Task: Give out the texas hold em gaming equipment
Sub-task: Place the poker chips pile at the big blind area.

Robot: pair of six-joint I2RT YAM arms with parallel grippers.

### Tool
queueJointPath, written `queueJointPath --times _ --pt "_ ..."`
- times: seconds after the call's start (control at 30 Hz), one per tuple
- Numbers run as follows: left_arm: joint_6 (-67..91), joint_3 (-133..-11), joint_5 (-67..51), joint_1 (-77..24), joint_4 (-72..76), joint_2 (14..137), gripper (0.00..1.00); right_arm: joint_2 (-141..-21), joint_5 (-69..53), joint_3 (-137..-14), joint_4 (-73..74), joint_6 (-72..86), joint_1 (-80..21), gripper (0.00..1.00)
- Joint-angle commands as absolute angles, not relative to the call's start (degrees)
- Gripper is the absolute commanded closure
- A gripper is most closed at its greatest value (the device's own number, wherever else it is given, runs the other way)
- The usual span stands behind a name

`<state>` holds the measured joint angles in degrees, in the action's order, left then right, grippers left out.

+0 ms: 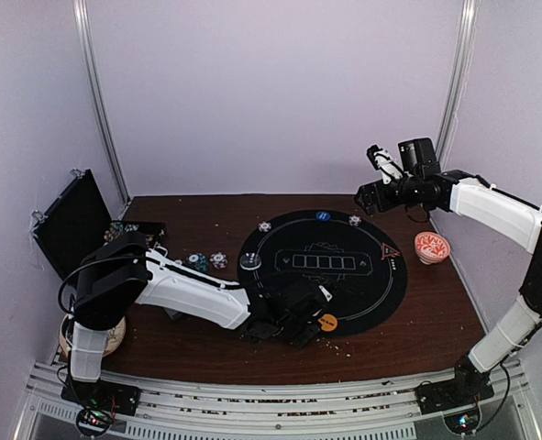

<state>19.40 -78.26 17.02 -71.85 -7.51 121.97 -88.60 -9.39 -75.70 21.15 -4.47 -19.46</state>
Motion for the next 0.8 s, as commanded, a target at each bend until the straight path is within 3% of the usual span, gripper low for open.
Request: queueJointPath --times 0.0,0.33,0.43,0.77 --pt "19.0 -79.4 19.0 -71.8 -7.0 123.7 0.67 -86.7 -10.2 -75.1 20.5 -3.9 -19.2 0.05" --pt "19.4 -78.9 19.6 -71.9 -7.7 123.3 0.54 -86.6 -10.5 -75.2 20.6 -3.9 -19.2 0.05" --pt "19.7 -78.4 19.6 -71.9 -7.6 122.5 0.45 -86.5 -10.5 -75.2 20.6 -3.9 -19.1 0.05" --pt "20.3 -77.2 20.0 -71.9 -8.4 116.1 0.29 -86.4 -10.6 -75.2 20.6 -3.9 -19.1 0.05"
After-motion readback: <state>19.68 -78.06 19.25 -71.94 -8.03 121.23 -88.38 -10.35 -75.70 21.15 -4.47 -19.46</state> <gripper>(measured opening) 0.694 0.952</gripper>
